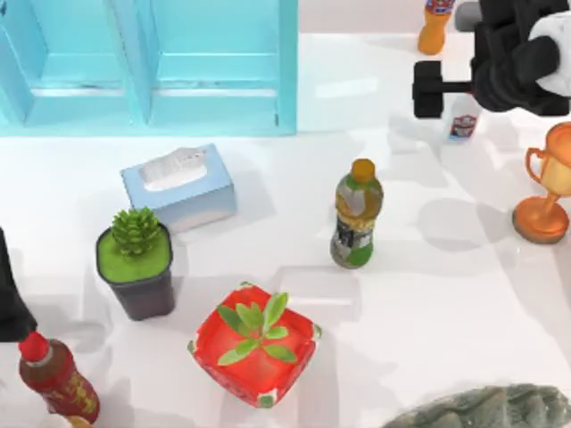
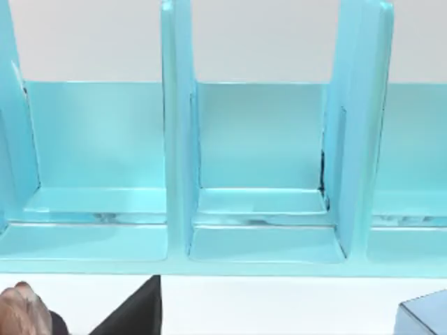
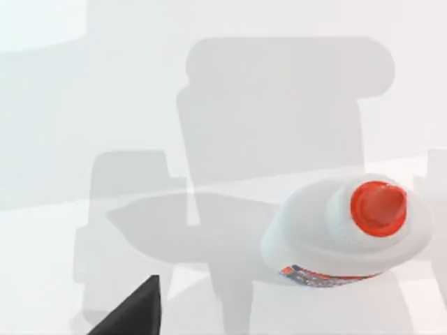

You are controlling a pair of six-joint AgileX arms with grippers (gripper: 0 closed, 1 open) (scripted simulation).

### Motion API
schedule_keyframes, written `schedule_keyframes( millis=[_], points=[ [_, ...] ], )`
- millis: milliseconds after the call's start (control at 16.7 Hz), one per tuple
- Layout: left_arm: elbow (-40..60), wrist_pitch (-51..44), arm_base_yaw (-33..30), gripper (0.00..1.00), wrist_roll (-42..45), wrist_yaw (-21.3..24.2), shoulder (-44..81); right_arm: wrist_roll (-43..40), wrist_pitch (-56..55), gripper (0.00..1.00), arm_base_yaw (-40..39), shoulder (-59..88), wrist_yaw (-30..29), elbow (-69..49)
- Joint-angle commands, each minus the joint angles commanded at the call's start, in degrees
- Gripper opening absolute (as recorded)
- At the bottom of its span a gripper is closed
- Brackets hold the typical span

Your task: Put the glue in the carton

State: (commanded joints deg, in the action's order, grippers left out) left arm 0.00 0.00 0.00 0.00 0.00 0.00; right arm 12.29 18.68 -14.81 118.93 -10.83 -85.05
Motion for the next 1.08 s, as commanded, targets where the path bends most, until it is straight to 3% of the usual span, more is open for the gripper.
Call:
schedule_keyframes(
  millis=[420, 780, 1080],
  points=[
    [0.00, 0.00, 0.00, 1.00, 0.00, 0.00, 0.00, -0.90, -6.83, 1.00, 1.40, 13.06, 0.67, -5.94],
    [0.00, 0.00, 0.00, 1.00, 0.00, 0.00, 0.00, -1.08, -8.27, 1.00, 1.61, 15.16, 0.76, -6.64],
    [0.00, 0.00, 0.00, 1.00, 0.00, 0.00, 0.00, -1.08, -8.27, 0.62, 1.61, 15.16, 0.76, -6.64]
  ],
)
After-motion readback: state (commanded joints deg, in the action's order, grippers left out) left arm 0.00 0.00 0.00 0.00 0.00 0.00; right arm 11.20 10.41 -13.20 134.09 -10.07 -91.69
